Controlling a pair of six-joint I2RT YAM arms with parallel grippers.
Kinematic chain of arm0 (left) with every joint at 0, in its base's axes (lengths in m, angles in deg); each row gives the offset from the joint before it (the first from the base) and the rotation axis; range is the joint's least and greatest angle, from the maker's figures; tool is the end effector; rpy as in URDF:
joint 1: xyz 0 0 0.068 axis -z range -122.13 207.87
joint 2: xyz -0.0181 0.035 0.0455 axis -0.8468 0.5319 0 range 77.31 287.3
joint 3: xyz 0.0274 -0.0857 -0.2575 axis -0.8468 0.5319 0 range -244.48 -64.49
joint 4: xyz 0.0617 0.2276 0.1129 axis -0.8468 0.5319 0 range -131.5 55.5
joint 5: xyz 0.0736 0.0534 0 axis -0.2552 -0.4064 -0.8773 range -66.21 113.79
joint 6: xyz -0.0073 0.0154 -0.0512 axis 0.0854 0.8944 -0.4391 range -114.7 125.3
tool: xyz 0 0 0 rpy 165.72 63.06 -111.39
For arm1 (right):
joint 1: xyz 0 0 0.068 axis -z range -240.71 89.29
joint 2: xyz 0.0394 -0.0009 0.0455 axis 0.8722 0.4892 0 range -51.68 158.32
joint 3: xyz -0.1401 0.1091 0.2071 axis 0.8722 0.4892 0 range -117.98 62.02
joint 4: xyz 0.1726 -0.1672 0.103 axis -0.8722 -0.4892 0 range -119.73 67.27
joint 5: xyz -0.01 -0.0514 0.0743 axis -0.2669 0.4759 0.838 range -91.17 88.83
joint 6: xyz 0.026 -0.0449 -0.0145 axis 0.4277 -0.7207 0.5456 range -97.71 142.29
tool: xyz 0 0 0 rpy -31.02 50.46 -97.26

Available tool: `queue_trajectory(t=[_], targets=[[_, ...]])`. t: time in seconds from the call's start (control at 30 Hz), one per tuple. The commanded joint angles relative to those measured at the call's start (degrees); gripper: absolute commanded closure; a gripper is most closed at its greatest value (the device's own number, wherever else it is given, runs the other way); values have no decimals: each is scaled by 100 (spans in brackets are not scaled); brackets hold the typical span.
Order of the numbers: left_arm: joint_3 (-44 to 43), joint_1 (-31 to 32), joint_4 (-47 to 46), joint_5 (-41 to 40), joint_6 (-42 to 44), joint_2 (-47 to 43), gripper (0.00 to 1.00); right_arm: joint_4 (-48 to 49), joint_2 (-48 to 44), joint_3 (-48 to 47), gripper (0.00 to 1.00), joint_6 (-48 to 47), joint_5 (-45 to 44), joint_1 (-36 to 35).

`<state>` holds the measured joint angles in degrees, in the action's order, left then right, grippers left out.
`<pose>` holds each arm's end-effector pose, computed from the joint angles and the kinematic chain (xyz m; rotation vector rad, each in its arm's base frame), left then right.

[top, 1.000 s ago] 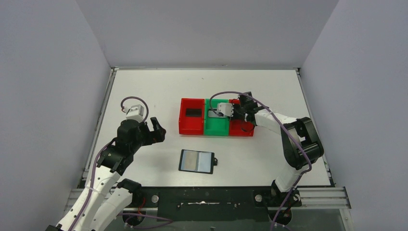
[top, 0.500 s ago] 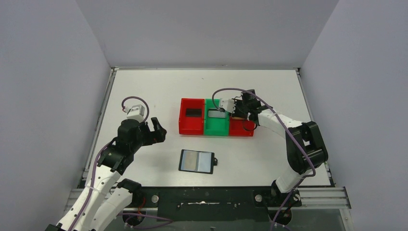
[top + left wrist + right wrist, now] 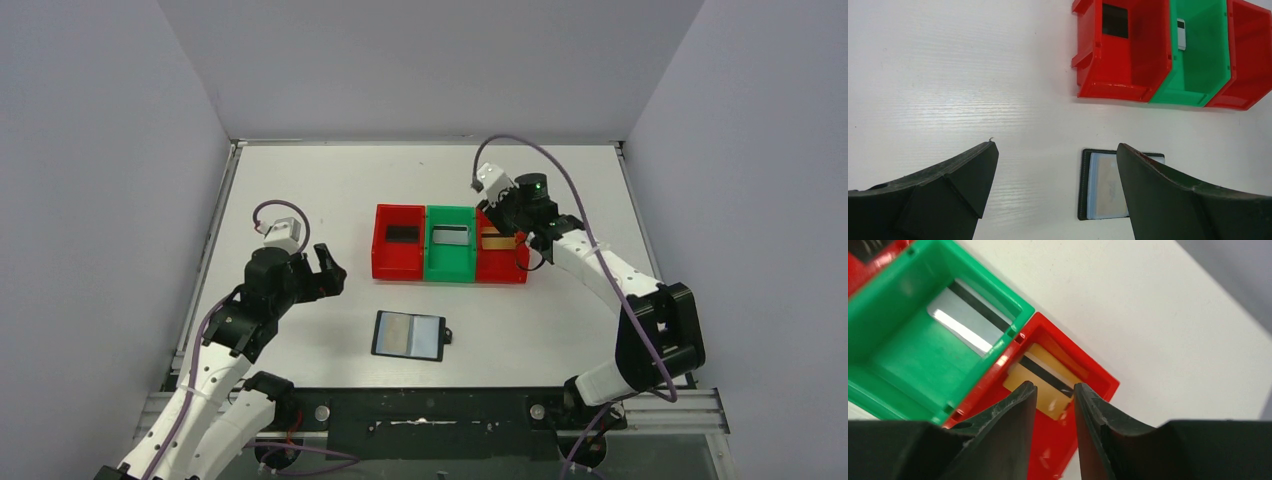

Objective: Take the credit cards out of the card holder

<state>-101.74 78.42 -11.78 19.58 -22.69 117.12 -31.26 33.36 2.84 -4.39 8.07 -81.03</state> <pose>0.1482 -0.0527 0.2730 -0.1838 2.1537 -0.4172 0.3112 0.1213 0.2620 -0.9465 1.9463 0.1113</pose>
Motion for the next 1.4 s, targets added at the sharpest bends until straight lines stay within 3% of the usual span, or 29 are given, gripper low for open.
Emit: queue_trajectory(t=[0.0,0.1,0.43,0.87,1.37], targets=[[-63,-43,-411,80,101,-28,9,-1039,170,-564,71,3574,-391,-5],[-63,-51,-429,142,114,14,9,-963,88,-203,78,4516,-875,-220],[-63,-61,-405,99,101,-13,9,-1336,846,-215,79,5657,-1674,-366],[70,-78,-414,106,103,-14,9,-1070,1942,-606,78,5579,-2113,-371],[69,-96,-430,122,114,35,9,-749,2192,-756,73,5637,-2397,-309]])
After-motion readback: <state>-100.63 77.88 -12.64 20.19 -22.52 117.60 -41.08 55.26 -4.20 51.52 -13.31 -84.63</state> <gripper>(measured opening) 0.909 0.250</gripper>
